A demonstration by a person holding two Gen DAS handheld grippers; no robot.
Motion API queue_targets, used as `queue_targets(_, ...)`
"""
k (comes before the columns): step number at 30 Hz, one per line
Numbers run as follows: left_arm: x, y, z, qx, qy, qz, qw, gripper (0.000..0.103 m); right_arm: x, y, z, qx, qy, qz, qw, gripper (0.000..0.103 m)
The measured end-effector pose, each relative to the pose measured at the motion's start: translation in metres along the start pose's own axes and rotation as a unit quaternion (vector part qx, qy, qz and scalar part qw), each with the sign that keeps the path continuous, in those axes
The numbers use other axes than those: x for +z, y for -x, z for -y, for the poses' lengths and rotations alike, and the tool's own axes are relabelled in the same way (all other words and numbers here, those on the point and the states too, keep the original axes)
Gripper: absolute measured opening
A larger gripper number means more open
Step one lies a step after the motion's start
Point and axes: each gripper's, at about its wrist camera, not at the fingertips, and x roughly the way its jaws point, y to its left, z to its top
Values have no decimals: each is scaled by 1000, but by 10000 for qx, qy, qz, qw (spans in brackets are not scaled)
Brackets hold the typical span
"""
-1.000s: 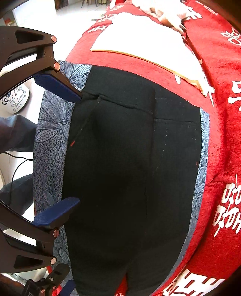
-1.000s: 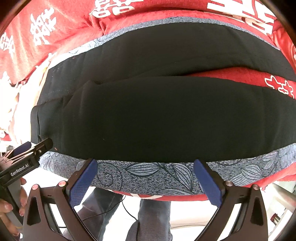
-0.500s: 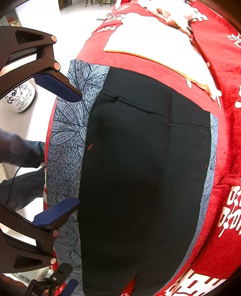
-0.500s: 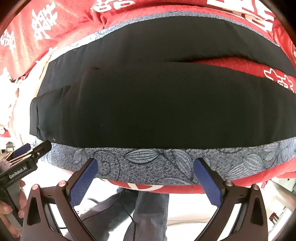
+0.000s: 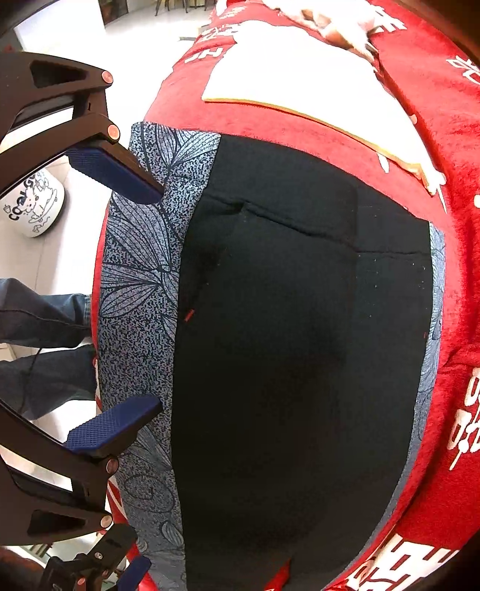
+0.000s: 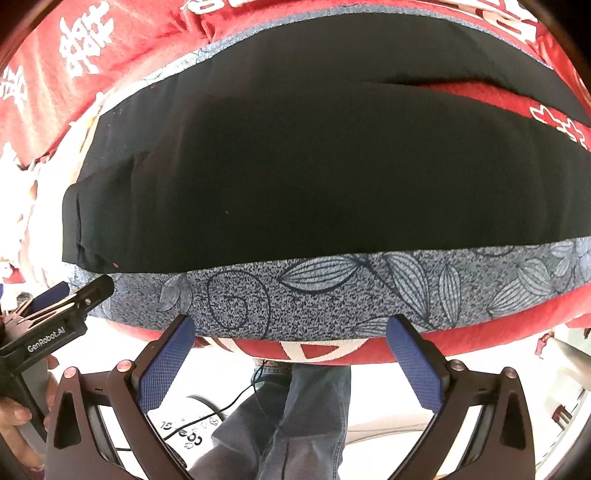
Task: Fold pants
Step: 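Position both grippers open at the grey waistband of the black trousers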
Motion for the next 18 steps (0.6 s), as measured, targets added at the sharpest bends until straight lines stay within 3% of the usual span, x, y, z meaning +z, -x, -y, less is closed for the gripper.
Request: queue_targets(18,-4,-1,-6,-35,120,9,9999,103,-1,-5,-7,116,-62,-25,9999,103)
